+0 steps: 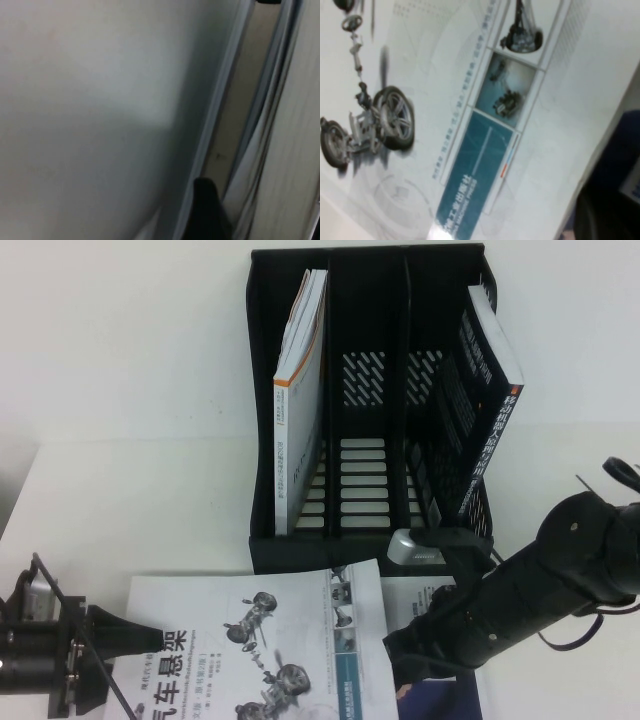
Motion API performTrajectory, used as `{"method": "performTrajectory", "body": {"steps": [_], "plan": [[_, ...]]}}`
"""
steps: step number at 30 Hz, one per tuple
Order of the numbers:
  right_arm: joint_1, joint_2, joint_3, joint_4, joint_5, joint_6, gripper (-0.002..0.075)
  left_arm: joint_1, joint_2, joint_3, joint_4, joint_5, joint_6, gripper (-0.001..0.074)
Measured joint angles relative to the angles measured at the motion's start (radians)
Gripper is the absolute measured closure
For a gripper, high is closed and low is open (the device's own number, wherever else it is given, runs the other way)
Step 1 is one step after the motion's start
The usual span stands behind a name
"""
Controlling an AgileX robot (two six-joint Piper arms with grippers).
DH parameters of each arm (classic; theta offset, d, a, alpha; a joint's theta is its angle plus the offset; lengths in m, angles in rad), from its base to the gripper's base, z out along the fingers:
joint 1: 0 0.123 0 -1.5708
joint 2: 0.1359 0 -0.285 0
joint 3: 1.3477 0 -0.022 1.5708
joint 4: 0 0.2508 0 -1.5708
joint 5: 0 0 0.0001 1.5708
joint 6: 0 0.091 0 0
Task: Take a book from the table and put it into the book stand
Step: Push book with right arm, then pick up the book with your left arm
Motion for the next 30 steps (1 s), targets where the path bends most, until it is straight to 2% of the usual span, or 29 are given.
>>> {"method": "performTrajectory", "body": {"steps": [3,5,10,18,30], "plan": [[0.0,0.009,0.0,0.073,0.001,-0.063,0.0726,0.0,0.0,-0.002,0.002,0.0,0.002,0.0313],[0.0,0.01,0.0,0.091,0.002,-0.083,0.0726,0.0,0.0,-0.004,0.004,0.0,0.002,0.0371],[0.0,0.011,0.0,0.104,0.002,-0.096,0.0727,-0.001,0.003,-0.026,0.026,0.002,-0.024,0.0619],[0.011,-0.017,0.0,-0.005,-0.013,-0.055,0.0726,-0.011,-0.093,-0.03,0.053,-0.027,-0.089,0.0617],[0.019,-0.194,0.011,-0.529,0.084,0.289,0.0727,-0.012,-0.655,-0.033,0.145,-0.028,-0.269,0.0617]]}}
